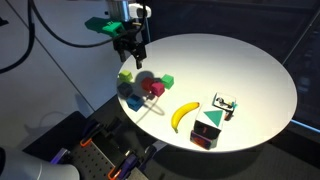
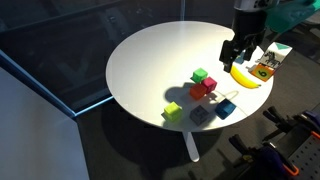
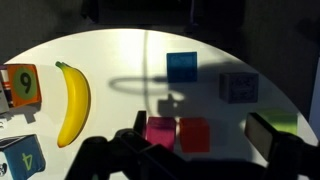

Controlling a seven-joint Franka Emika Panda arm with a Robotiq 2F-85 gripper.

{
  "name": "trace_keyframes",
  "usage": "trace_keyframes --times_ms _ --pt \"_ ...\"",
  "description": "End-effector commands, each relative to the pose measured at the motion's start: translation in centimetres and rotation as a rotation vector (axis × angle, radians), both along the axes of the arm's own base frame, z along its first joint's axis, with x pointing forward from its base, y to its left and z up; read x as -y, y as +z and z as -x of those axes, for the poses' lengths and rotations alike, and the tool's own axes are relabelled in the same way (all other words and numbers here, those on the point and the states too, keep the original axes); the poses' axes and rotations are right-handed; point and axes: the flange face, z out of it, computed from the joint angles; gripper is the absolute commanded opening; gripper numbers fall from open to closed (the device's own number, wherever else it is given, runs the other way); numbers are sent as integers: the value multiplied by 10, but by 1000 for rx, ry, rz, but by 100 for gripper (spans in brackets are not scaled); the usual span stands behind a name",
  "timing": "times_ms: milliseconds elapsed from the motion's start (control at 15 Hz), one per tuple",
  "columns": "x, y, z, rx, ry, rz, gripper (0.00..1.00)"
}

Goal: Pick up the pink block and put it on the table

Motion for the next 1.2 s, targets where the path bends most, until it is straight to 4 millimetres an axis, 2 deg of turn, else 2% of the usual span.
trace_keyframes --times_ms 0,600,1133 --pt "-2 26 16 -3 -26 6 100" --pt "2 58 30 67 -45 -14 100" --pt "4 68 34 114 -55 -43 100"
